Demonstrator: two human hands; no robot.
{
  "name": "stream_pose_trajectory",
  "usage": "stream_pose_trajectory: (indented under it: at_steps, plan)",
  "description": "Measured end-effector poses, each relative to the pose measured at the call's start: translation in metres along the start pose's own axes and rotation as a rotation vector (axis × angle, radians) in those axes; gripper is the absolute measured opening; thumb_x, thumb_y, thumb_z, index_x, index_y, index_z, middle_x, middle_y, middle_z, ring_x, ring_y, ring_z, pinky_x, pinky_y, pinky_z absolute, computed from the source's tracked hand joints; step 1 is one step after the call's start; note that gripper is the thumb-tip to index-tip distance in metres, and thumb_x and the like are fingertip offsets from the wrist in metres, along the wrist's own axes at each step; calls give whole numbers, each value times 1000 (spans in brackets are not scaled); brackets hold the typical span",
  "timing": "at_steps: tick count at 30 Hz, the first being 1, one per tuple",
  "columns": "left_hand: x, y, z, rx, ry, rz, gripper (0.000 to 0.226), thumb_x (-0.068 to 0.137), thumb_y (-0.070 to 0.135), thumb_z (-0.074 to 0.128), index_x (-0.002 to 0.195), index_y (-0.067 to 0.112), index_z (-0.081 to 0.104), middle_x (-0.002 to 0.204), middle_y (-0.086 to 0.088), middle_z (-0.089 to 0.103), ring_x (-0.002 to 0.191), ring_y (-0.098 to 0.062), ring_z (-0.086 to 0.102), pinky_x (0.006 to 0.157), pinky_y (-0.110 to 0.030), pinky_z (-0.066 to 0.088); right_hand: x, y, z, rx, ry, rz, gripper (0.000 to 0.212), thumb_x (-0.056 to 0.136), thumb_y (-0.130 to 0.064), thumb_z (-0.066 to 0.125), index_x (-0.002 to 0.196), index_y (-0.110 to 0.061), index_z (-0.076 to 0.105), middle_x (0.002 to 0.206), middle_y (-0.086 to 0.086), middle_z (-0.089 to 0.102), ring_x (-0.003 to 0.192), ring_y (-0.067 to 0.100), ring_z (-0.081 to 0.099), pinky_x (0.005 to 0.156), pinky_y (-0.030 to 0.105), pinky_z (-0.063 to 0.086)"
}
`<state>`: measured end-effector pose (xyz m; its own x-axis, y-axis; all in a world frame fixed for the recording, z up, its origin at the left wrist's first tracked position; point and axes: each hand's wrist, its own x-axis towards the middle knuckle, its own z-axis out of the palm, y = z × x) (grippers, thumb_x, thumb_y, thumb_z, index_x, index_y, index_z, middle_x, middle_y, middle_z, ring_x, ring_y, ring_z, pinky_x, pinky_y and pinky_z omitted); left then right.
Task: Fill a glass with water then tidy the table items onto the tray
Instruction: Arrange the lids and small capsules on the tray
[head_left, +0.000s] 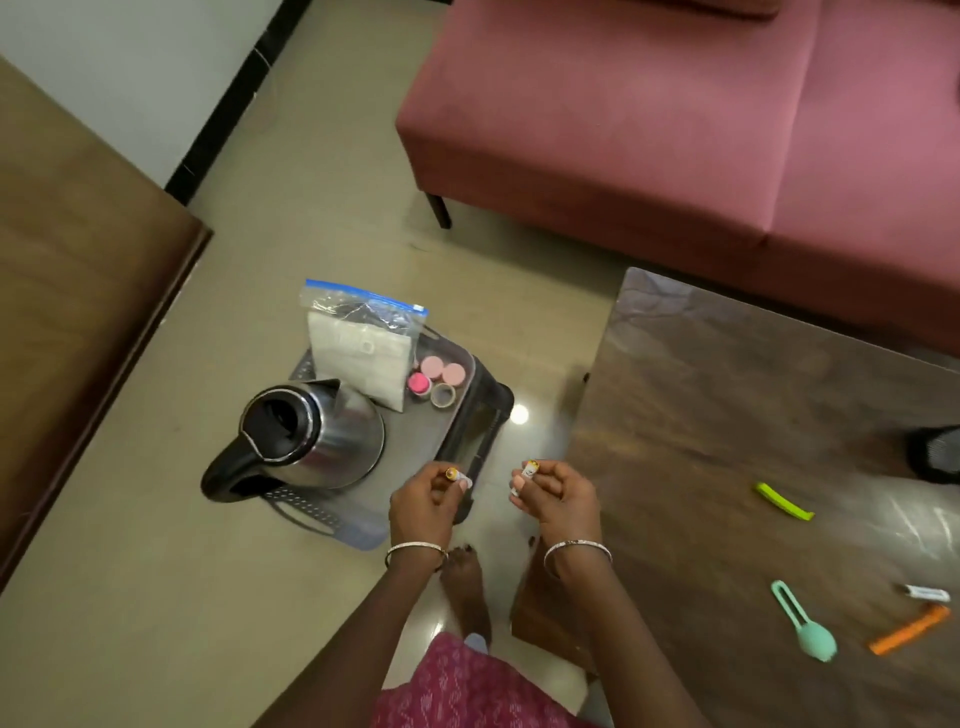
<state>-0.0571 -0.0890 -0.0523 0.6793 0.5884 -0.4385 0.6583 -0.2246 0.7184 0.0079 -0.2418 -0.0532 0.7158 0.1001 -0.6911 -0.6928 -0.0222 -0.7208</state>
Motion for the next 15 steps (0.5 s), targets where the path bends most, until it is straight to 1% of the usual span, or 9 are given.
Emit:
stream_pose_trajectory:
  at_steps: [2,4,6,8,9,11,13,15]
  plan:
    - [17,-2,-15,75,83,38,12,82,23,72,94,20,70,80,2,72,72,-15,68,69,-33,58,8,0,23,-153,20,-62,16,80,-4,79,89,-15,71,86,5,75,83,25,73,76,38,62]
    - [36,-3,-25,140,165,75,12,83,24,71,94,18,69,81,1,70,72,-16,65,66,-28,52,16,-3,46,-278,32,-122,15,79,-11,81,85,-22,72,79,-7,72,72,19,73,73,42,63]
    - [52,-5,-30,154,219,94,12,83,19,71,93,13,69,80,-3,68,71,-21,64,65,-29,49,25,-8,66,-359,39,-188,21,77,-12,81,79,-30,70,72,-10,69,66,18,70,70,42,62]
    - [68,-8,-32,169,242,86,12,84,14,70,95,9,69,82,-7,69,74,-25,64,66,-29,46,36,-10,85,-479,44,-282,25,75,-13,82,78,-33,68,74,-10,70,70,13,70,70,37,60]
    - [74,-11,-31,183,246,77,13,84,13,69,96,8,69,84,-8,69,77,-26,64,66,-28,43,42,-10,94,-545,42,-323,21,75,-15,82,81,-31,69,77,-9,72,73,11,69,71,36,59]
    - [85,-15,-27,210,251,49,13,85,12,67,97,7,68,87,-9,70,82,-29,64,65,-27,38,54,-10,109,-693,52,-398,16,76,-20,80,87,-25,70,81,-9,72,79,13,67,71,34,55]
    - [95,-19,-21,213,253,6,15,86,12,66,100,8,68,90,-11,71,84,-31,64,66,-30,40,66,-9,124,-829,55,-472,16,77,-22,78,91,-23,70,85,-7,72,86,16,63,73,30,48]
    - [102,-22,-14,213,246,7,13,87,11,64,98,6,67,90,-14,70,84,-34,64,67,-36,44,77,-7,136,-931,34,-511,16,78,-22,75,93,-21,70,88,-5,72,93,19,60,79,32,46]
